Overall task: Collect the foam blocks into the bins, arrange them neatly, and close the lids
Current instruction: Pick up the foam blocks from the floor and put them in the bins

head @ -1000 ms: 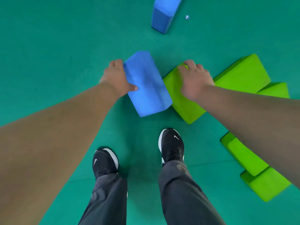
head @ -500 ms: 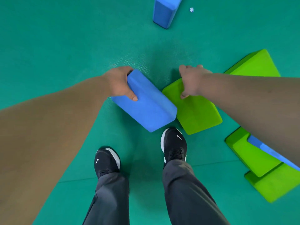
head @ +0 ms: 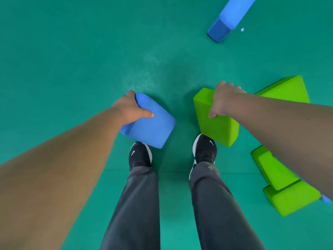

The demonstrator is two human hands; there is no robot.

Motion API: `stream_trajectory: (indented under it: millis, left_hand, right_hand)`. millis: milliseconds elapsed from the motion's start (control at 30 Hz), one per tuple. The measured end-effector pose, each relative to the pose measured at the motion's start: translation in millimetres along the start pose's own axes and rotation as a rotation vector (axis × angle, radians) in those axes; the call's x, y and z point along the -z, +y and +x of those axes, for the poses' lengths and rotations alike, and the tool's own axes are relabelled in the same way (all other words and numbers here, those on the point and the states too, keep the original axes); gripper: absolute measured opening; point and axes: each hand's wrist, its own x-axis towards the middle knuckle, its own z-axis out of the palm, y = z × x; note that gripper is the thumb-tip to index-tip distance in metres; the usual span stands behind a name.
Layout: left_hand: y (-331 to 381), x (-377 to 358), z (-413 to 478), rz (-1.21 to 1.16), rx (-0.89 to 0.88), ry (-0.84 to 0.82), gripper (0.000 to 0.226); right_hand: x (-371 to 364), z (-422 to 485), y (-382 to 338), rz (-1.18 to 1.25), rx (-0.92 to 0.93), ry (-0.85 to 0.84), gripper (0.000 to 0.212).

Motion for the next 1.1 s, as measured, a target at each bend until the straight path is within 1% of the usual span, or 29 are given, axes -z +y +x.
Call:
stream_trajectory:
  millis: [133,233,333,400,533,700,867,967,1100]
  left_hand:
    - [-39.5,33.5,-41.0,-0.058,0.068,0.061,0.085]
    - [-70.2,51.3,-68.3,-0.110,0.113,0.148,0.085]
    - [-104.1,57.0,-95.9,-0.171,0.142,0.217,0.086]
    - [-130.5,53.8,-114.4,-0.234,0.170,0.241,0.086]
    - [-186.0,27.7,-158.7,-0.386,0.276,0.286,0.088]
    - [-240.5,-40.9,-232.0,-0.650,0.434,0.366,0.083]
    - [-279.1,-138.9,-313.9,-0.959,0.630,0.408,0.084]
    - [-301.2,-211.8,-357.5,-1.139,0.739,0.418,0.086]
    - [-324.4,-321.5,-403.9,-1.402,0.868,0.411,0.086]
  right_hand:
    - [30.7,-40.2,-42.5,0.063,0.084,0.035,0.092]
    - [45.5,-69.3,-82.3,0.001,0.199,0.093,0.094]
    - [44.9,-96.4,-124.8,-0.001,0.267,0.148,0.095]
    - [34.6,-113.9,-152.6,-0.019,0.317,0.170,0.095]
    - [7.2,-145.8,-202.1,-0.130,0.469,0.188,0.093]
    - [-31.1,-196.9,-248.7,-0.333,0.605,0.215,0.089]
    - [-83.3,-254.4,-283.4,-0.563,0.708,0.248,0.082]
    - [-131.7,-290.0,-304.3,-0.689,0.789,0.260,0.079]
    - [-219.8,-331.8,-326.4,-0.801,0.883,0.253,0.075]
